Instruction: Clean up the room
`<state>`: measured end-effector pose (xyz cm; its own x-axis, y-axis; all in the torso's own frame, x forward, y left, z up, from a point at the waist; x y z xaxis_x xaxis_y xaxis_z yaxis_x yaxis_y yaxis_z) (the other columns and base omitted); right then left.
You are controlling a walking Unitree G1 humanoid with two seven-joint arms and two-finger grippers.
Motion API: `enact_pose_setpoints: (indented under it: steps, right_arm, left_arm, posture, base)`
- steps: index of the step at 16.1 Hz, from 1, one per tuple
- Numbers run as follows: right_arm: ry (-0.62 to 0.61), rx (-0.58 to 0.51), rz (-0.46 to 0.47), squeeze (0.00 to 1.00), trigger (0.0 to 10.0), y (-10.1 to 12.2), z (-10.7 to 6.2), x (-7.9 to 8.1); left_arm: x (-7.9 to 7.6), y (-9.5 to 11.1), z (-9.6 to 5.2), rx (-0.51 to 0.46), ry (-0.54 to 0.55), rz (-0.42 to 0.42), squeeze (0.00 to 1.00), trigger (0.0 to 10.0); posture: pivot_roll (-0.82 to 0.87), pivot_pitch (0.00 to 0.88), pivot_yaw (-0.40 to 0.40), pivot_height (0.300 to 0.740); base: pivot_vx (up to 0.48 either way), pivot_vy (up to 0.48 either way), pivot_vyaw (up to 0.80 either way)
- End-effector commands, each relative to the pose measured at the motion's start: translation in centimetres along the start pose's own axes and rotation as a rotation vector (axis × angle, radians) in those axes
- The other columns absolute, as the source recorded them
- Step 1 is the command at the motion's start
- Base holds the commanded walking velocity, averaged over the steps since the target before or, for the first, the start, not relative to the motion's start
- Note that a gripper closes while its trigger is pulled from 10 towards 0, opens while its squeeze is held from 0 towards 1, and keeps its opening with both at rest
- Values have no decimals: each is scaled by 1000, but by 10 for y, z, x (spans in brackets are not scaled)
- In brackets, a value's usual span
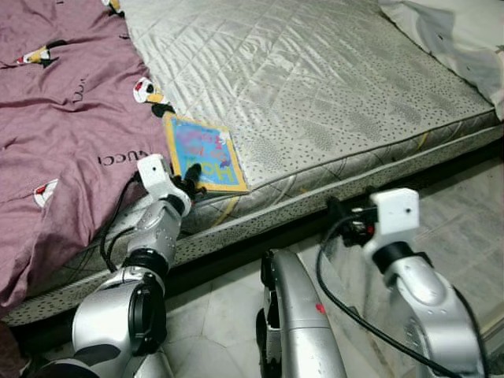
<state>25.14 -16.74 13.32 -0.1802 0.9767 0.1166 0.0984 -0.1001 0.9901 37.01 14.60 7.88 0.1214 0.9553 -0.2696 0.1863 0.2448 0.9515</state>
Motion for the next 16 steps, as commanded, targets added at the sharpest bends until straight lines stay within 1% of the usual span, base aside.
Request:
enact_pose_setpoints:
  steps: [1,2,3,4,5,6,7,8,9,10,11,12,13,14,15,16]
  right_arm:
    - [-11,0,-5,0,10000,-3,2,0]
    - [-8,-7,2,0,10000,-4,6,3]
    - [-5,-12,6,0,10000,-5,9,5]
    - [-1,-27,7,0,10000,-5,14,7]
    - [-5,-50,19,0,10000,-5,21,9]
    - [-16,-65,23,0,10000,-6,27,10]
    - [-25,-67,24,0,10000,-7,29,10]
    - [-55,-63,56,0,10000,-13,34,10]
    - [-67,-66,69,0,10000,-17,39,11]
    - [-70,-73,85,0,10000,-19,42,12]
    - [-77,-79,107,0,10000,-20,44,13]
    - [-93,-83,156,0,10000,-22,45,10]
    - [-120,-84,195,0,10000,-26,46,7]
    - [-121,-71,218,0,10000,-31,50,8]
    - [-102,-78,222,0,10000,-29,53,11]
    - [-90,-88,223,0,10000,-27,55,13]
  left_arm:
    - [6,-2,-2,10,20,35,0,0]
    - [8,6,-1,-20,19,70,0,0]
    - [9,12,0,-43,18,80,0,0]
    - [10,28,3,-104,26,97,0,0]
    - [7,52,8,-193,0,106,0,0]
    - [1,69,9,-257,-51,151,0,0]
    - [0,73,8,-284,-62,180,0,0]
    - [1,83,2,-354,-63,250,0,0]
    - [8,92,-11,-445,3,287,0,0]
    - [11,95,-22,-490,43,349,0,0]
    - [10,94,-30,-513,43,394,0,0]
    - [8,91,-40,-527,41,417,0,0]
    - [3,89,-50,-540,43,464,0,0]
    - [-1,84,-65,-535,47,489,0,0]
    - [-8,80,-78,-531,9,552,0,0]
    - [-10,77,-84,-523,-9,582,0,0]
  posture:
    - [-219,75,-62,491]
    - [-203,62,-51,491]
    - [-199,58,-48,491]
    - [-184,43,-38,491]
    - [-151,17,-19,491]
    - [-127,1,-12,491]
    - [-106,0,-3,491]
    - [-76,0,10,491]
    - [-48,0,22,491]
    - [-39,0,23,491]
    - [-30,0,17,491]
    - [-5,0,1,491]
    - [13,0,-8,491]
    - [27,0,-14,505]
    - [34,0,-10,519]
    - [36,0,-9,528]
  base:
    - [0,0,0]
    - [0,0,0]
    - [0,0,0]
    - [0,0,0]
    - [0,0,0]
    - [0,0,0]
    - [0,0,0]
    - [0,0,0]
    - [0,0,0]
    - [0,0,0]
    - [0,0,0]
    - [0,0,0]
    - [0,0,0]
    - [0,0,0]
    - [0,0,0]
    - [0,0,0]
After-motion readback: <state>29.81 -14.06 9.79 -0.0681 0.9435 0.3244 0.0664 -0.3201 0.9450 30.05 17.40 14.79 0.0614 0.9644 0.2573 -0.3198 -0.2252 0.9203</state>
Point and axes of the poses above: a point about 5 cm out from each wrist's last joint towards the gripper, its own z axis pointing out of the wrist towards the gripper, its own y axis along the axis of the wrist's last joint, x = y × z, the point moved 1 cm from there along z, pointing out of the wrist towards the gripper, and after that the axes turned 13 degrees about z, right-handed, at the moved point
